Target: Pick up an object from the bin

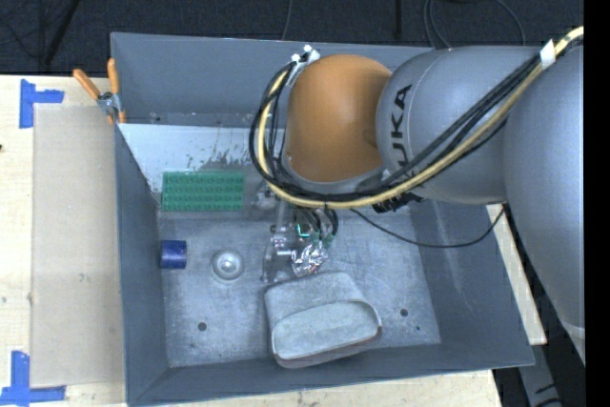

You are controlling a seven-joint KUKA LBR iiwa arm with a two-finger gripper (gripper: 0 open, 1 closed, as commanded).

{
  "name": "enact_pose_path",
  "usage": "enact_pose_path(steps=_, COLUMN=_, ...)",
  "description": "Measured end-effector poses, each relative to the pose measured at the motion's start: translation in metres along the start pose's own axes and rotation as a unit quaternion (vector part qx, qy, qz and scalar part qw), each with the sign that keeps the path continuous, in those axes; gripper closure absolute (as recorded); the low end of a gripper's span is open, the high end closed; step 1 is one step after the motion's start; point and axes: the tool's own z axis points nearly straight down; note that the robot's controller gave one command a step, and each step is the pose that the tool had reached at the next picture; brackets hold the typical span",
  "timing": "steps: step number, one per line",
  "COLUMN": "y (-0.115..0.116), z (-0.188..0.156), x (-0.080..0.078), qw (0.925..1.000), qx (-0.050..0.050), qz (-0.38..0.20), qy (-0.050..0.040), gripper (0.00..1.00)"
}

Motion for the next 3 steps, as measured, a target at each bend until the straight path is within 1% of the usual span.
enact_pose_path(steps=1, y=-0.068, z=0.088, x=-0.014, qw=0.9975, qx=-0.003, qz=0.071, qy=-0.0058, gripper=0.00)
enact_pose_path(steps=2, y=-0.114, z=0.087, x=-0.008, qw=0.9972, qx=-0.002, qz=0.074, qy=-0.0084, gripper=0.00)
enact_pose_path(steps=3, y=-0.157, z=0.087, x=0.038, qw=0.9962, qx=-0.002, qz=0.086, qy=-0.0100, gripper=0.00)
